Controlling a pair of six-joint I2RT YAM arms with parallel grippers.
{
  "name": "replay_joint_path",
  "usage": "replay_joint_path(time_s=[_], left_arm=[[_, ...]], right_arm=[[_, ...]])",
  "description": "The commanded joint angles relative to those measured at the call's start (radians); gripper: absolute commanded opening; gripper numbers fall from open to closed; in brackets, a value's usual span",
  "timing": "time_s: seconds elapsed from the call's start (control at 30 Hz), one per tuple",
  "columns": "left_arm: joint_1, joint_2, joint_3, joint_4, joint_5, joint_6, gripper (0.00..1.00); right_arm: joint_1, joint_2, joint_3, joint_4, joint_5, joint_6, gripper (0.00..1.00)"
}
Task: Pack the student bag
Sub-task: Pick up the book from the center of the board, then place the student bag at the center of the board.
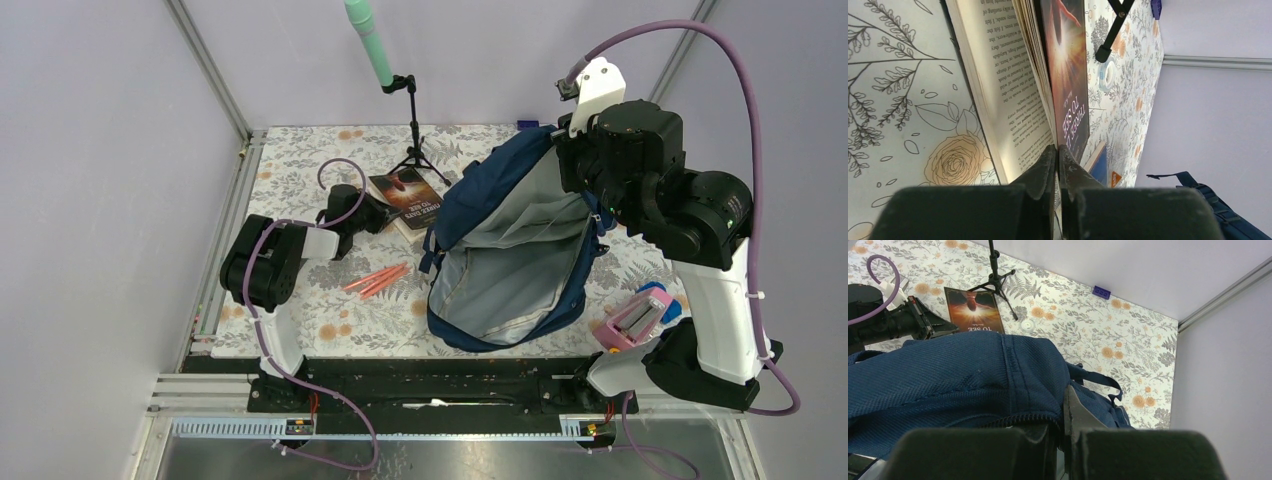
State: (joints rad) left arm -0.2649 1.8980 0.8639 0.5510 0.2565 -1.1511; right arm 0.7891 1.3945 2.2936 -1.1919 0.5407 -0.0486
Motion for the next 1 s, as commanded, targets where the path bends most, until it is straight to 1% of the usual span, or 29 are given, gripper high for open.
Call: replay_joint_path(time_s=[0.0,0.13,0.2,0.27,0.37,0.5,0.53,0.67,0.73,0.8,0.87,0.97], left_arm=[[0.002,-0.057,-0.017,0.117,-0.046,0.013,0.0],[0.03,-0.155,-0.061,0.06,-0.076,0.072,0.0],[0.054,-0.194,-0.074,0.033,-0.06,0.094,0.0],[0.081,-0.225,-0.089,0.019,-0.036,0.108,0.0],[0.115,-0.262,-0.104,-0.002,-0.002,0.137,0.0],[0.148,-0.299,-0.102,-0.029,0.052,0.174,0.0],[0.155,-0.31,-0.101,-0.029,0.068,0.177,0.0],[0.178,-0.371,-0.095,-0.082,0.075,0.212,0.0],[0.187,-0.405,-0.083,-0.131,0.068,0.239,0.0],[0.199,-0.432,-0.072,-0.162,0.072,0.256,0.0],[0.207,-0.455,-0.064,-0.182,0.081,0.263,0.0],[0.212,-0.483,-0.053,-0.2,0.087,0.267,0.0]], right_arm=[[-0.001,-0.029,0.055,0.16,0.076,-0.013,0.0],[-0.001,0.008,0.109,0.16,0.186,-0.052,0.0],[-0.001,0.024,0.143,0.163,0.208,-0.061,0.0],[0.0,0.028,0.135,0.177,0.215,-0.059,0.0],[-0.001,0.001,-0.001,0.262,0.228,-0.067,0.0],[-0.001,-0.079,-0.273,0.502,0.255,-0.1,0.0],[0.0,-0.086,-0.306,0.556,0.267,-0.107,0.0],[-0.001,-0.101,-0.352,0.62,0.273,-0.098,0.0],[-0.001,-0.107,-0.338,0.638,0.275,-0.096,0.0],[-0.001,-0.091,-0.279,0.641,0.293,-0.118,0.0],[-0.005,-0.05,-0.196,0.641,0.312,-0.165,0.0],[-0.037,0.051,-0.024,0.641,0.343,-0.251,0.0]])
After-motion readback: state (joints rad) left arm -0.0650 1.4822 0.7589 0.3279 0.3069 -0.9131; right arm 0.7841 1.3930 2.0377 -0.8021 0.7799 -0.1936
